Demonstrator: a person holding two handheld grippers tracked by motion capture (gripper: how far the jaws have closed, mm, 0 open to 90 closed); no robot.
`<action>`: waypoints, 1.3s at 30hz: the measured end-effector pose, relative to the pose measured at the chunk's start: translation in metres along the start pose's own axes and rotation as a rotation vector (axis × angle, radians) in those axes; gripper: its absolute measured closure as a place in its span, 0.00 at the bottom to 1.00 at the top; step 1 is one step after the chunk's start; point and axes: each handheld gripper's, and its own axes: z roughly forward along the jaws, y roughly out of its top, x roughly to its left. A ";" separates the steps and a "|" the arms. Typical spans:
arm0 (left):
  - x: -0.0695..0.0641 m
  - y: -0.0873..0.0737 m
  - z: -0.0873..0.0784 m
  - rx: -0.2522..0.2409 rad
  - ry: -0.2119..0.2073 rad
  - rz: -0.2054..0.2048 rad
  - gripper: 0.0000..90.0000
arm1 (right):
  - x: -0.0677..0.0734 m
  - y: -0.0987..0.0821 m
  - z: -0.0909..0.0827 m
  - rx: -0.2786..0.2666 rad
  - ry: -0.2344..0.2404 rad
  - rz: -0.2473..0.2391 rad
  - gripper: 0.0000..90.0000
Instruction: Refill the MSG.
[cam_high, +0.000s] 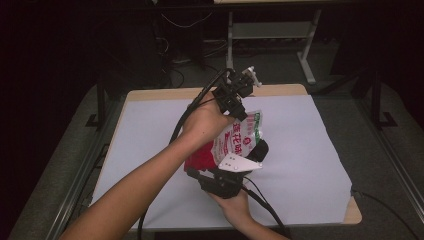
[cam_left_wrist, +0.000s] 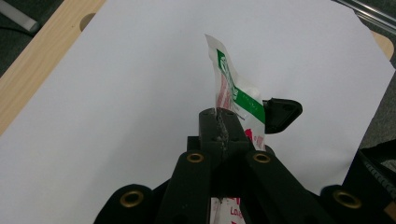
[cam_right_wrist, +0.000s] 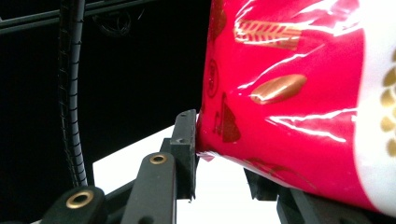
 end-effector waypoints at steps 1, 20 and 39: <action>0.000 0.000 0.000 -0.002 0.001 -0.002 1.00 | 0.000 0.000 0.000 -0.001 0.001 0.003 0.75; -0.002 0.001 0.002 0.013 0.010 0.006 1.00 | -0.002 0.002 0.000 0.005 0.010 0.009 0.75; 0.000 -0.001 0.001 0.002 0.004 -0.003 1.00 | -0.001 0.000 0.001 0.005 0.011 -0.003 0.75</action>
